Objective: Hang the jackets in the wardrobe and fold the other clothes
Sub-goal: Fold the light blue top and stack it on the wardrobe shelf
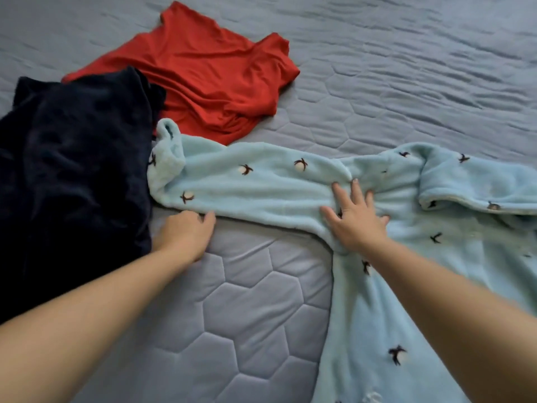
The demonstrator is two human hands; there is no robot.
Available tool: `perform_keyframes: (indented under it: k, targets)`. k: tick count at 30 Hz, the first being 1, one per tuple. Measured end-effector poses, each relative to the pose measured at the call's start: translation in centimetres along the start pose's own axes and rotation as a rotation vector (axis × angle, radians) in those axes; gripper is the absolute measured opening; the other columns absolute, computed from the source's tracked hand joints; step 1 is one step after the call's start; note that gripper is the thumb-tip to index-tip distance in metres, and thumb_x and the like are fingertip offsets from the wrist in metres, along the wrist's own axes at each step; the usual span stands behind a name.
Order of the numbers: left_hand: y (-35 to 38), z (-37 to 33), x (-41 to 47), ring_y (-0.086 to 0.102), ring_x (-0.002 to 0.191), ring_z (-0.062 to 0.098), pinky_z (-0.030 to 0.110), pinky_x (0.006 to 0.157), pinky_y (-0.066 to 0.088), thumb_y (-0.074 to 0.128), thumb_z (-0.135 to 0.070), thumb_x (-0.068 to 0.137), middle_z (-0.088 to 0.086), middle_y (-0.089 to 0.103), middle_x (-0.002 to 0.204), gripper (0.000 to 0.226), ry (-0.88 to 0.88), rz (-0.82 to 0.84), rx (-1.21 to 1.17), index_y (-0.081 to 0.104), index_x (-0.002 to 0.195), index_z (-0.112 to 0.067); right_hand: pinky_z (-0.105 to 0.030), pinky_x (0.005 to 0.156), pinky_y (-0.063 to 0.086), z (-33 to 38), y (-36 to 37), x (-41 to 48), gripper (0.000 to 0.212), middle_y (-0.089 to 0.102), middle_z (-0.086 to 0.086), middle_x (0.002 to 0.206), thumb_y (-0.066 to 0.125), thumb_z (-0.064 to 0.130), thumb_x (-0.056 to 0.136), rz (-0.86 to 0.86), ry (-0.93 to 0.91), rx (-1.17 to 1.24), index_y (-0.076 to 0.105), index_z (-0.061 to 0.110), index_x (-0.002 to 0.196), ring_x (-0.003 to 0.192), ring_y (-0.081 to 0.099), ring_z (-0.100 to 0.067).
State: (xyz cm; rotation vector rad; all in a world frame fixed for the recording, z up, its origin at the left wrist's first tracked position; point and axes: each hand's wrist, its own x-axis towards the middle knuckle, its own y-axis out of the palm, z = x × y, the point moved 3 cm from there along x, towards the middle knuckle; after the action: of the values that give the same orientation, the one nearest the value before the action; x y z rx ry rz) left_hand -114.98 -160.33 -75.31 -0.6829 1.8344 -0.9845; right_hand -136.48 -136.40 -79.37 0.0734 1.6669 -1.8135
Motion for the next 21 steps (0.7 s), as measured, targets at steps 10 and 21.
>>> perform_keyframes:
  k: [10,21]
  targets:
    - [5.0,-5.4,-2.7,-0.012,0.144,0.039,0.066,0.107,0.021,0.057,-0.072,0.075,0.008,-0.022,0.157,0.102,0.348,0.261,0.523,-0.007,0.148,-0.043,-0.06,0.116,0.006,-3.3,-0.5,-1.0,0.092,-0.027,-0.002,0.157,0.047,0.076,0.079,0.36,0.129,0.124,-0.009,0.049,0.147,0.142,-0.018,-0.044]
    - [5.3,-6.3,-1.9,-0.011,0.143,0.04,0.065,0.105,0.023,0.055,-0.074,0.073,0.009,-0.022,0.157,0.103,0.304,0.3,0.567,-0.009,0.147,-0.043,-0.081,0.096,-0.004,-1.6,2.0,1.5,0.12,-0.073,0.005,0.104,0.041,0.095,0.047,0.382,0.328,0.011,-0.062,0.052,0.09,0.13,-0.041,-0.047]
